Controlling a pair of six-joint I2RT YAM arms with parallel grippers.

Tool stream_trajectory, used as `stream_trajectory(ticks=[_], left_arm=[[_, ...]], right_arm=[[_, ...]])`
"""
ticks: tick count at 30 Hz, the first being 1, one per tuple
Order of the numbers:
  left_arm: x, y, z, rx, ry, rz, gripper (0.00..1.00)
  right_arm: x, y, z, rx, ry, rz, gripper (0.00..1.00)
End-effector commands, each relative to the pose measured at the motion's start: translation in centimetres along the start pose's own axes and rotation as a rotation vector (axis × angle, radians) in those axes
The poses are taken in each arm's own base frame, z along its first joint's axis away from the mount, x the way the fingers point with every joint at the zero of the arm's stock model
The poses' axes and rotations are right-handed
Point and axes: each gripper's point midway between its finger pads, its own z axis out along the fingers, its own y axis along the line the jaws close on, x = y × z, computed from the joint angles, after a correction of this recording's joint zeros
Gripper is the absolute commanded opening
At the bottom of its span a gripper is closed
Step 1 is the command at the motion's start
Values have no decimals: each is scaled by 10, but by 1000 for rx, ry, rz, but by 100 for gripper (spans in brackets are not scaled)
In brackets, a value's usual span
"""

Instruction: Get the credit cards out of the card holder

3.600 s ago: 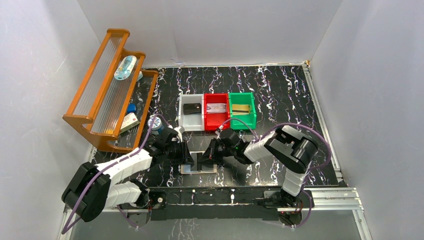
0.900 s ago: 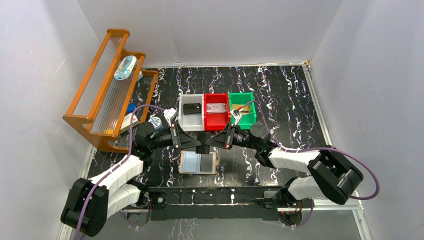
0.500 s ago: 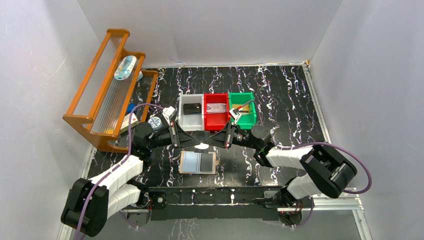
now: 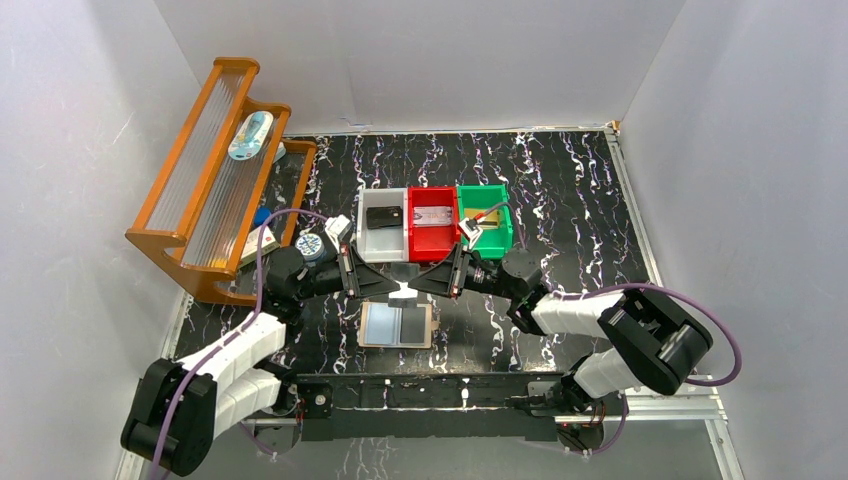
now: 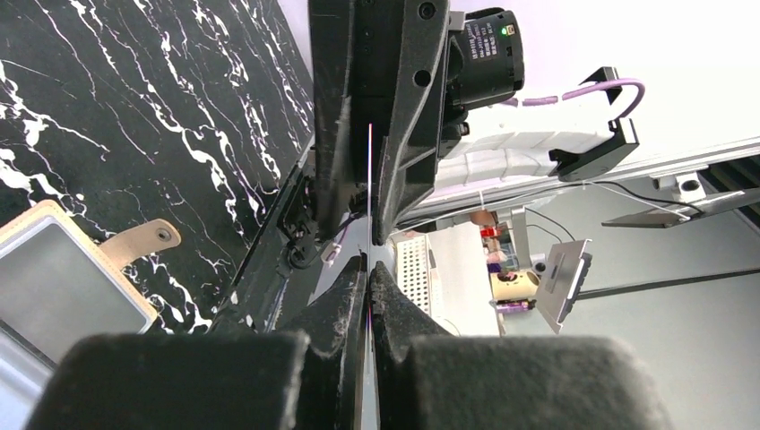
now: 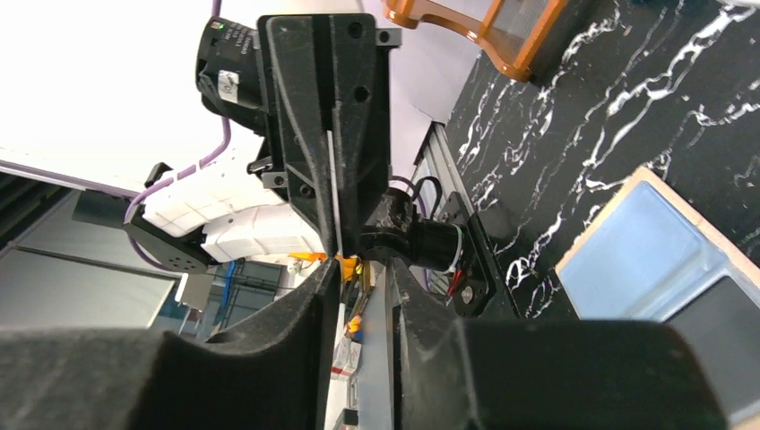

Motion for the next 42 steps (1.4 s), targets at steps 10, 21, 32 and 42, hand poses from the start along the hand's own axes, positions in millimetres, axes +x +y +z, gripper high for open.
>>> stream_trajectory(ticks=[10,21,32,42], left_arm=[[-17,24,-15,-293,-49,232,0],[-36,33,-24,-429,-88,317,0],[-77,47,-36,-644,14,610,0],[-120,59,-26,-648,262,1062,0]], right_arm=[[-22,-41,-24,304,-164,-46,80],[-37,-47,-49,435,-281,-86,85],[-52,-49,-72,495,-402,-140,90],[-68,-37,-91,543,-494,-215,98]])
